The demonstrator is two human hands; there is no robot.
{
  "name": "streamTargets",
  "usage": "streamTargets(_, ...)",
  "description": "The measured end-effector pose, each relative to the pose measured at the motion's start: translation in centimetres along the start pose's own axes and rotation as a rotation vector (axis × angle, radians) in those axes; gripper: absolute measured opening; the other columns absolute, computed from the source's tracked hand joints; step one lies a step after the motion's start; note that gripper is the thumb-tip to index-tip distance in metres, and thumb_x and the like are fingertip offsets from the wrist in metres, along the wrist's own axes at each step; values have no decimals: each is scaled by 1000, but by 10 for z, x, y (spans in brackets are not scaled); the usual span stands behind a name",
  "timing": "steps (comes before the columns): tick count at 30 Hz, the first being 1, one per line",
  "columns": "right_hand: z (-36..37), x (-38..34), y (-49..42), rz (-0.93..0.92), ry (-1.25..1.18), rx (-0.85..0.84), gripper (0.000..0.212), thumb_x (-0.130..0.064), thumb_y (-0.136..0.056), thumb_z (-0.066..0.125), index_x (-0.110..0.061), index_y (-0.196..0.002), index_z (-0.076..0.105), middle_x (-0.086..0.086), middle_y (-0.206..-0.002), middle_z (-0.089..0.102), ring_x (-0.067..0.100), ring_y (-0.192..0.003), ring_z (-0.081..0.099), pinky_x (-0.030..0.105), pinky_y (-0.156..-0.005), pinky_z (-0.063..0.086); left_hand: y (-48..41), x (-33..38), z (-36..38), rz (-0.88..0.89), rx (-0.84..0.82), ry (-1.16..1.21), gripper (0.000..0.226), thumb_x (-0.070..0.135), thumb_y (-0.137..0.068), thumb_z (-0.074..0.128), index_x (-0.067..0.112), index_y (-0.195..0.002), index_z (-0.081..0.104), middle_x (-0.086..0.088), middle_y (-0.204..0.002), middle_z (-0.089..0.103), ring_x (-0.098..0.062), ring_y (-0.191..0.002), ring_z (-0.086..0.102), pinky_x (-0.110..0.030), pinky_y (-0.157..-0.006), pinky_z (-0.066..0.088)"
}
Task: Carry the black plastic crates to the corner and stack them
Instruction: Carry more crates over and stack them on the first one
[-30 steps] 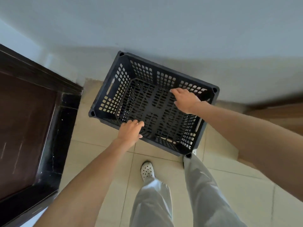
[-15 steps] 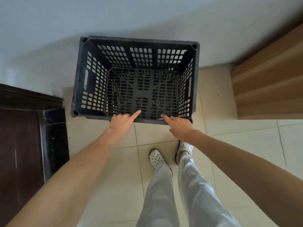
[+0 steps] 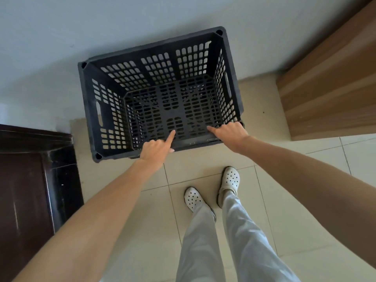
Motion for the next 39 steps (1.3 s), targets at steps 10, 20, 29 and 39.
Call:
streamTargets(10,6,7,-1,-33,14,-12,90,3,-87,57,-14,-155,1,2,-91,68,23,-78,64,32,-57,42,-4,6,1,23,-53,-74,75,45,-101,39,16,-156,-4,0,-67,51,-21,-61,55,-31,-54,38)
streamTargets(20,18,-10,5,-13,-33,-44,97,5,-85,57,-16,-154,-6,4,-94,67,22,-75,62,33,-59,44,8,-1,7,-6,-65,-18,79,48,-100,38,19,-155,-10,1,-65,55,-20,-59,57,-31,-55,38)
streamTargets(29,11,12,14,-60,-332,134,73,-62,-96,24,-25,-155,2,4,-127,60,28,-120,54,42,-103,42,-4,15,-14,140,54,146,79,60,-97,30,38,-149,-24,-2,-119,62,-24,-86,65,-35,-67,48)
streamTargets(39,6,99,-16,278,-533,328,81,-45,-99,42,-12,-154,-9,6,-162,-6,19,-149,-3,35,-119,4,-138,69,-116,270,342,87,94,51,-91,55,23,-156,-7,-4,-164,-6,-31,-151,2,-49,-121,16)
Point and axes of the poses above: each hand's wrist, its own y-axis away from the middle knuckle, its own z-axis out of the palm, x = y × z, the point moved 4 cm from there along -y, towards the middle knuckle
